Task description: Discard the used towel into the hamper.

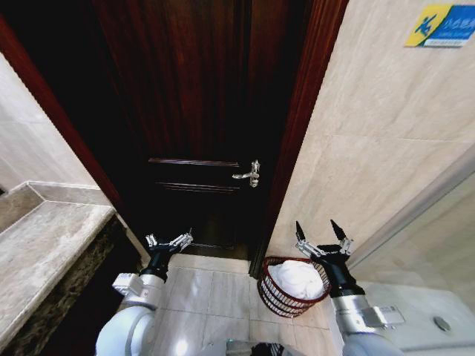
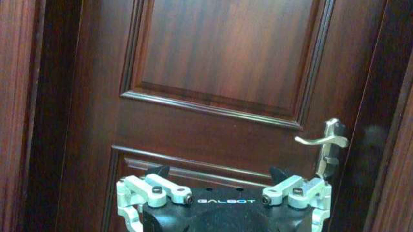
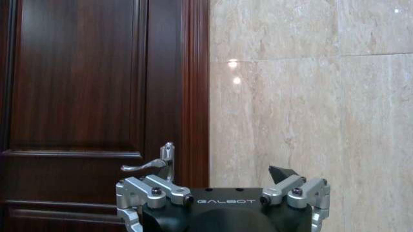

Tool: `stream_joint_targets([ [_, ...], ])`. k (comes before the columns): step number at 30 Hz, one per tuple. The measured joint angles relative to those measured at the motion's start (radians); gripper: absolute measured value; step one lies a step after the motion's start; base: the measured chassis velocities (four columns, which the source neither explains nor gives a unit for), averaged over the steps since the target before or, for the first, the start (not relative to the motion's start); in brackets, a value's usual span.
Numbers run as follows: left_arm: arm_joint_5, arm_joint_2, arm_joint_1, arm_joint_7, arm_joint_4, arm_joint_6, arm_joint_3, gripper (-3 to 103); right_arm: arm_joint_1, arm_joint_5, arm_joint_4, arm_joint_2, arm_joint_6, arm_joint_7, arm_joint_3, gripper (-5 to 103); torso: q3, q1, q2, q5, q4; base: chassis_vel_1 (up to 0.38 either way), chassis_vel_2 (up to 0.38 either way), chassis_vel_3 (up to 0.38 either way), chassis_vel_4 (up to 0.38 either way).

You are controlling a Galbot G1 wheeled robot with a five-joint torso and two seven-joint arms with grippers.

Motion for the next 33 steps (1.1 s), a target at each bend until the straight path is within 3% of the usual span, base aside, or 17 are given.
stream_joint_targets([
  [22, 0.0, 0.0, 0.0, 0.0, 0.0, 0.0, 0.0, 100, 0.0, 0.001, 0.0, 0.0, 0.0, 0.0, 0.0, 100, 0.0, 0.0, 0.0, -0.0001, 0.0, -0.004, -0.003, 0.006, 0.004],
  [33, 0.0, 0.0, 0.0, 0.0, 0.0, 0.0, 0.0, 100, 0.0, 0.001, 0.0, 0.0, 0.001, 0.0, 0.0, 100, 0.0, 0.0, 0.0, 0.0, -0.0001, -0.157, -0.156, 0.153, 0.156],
])
